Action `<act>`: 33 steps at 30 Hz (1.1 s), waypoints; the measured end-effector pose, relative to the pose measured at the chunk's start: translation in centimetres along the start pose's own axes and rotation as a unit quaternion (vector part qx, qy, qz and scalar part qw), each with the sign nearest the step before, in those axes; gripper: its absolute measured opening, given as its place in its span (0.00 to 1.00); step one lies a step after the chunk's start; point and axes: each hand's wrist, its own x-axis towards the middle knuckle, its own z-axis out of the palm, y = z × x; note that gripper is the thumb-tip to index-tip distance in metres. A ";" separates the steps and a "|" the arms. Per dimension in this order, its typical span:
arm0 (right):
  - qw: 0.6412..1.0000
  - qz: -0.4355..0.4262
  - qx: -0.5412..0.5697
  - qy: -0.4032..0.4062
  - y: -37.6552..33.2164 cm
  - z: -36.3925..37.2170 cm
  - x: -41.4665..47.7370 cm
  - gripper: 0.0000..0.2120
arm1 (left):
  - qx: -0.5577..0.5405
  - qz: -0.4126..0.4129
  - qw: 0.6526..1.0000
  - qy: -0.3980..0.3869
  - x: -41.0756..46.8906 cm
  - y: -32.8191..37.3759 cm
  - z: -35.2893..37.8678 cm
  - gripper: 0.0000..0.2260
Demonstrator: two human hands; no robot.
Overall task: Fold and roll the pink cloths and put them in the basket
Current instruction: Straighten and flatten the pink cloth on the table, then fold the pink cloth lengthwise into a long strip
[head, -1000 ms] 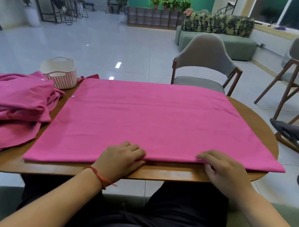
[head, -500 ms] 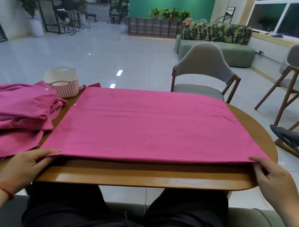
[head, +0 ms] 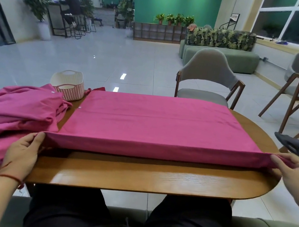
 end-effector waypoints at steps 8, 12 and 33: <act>0.992 -0.044 0.116 0.008 -2.4 -1.4 -0.8 0.05 | -0.138 0.040 0.987 0.074 1.2 0.1 -0.5 0.19; 0.979 -0.062 0.188 0.048 0.1 0.7 0.4 0.08 | -0.198 -0.015 0.973 0.118 2.4 -0.9 -1.2 0.24; 0.982 -0.046 0.181 0.004 -9.1 -5.0 1.3 0.10 | -0.011 0.091 0.987 0.134 5.5 5.9 -3.9 0.23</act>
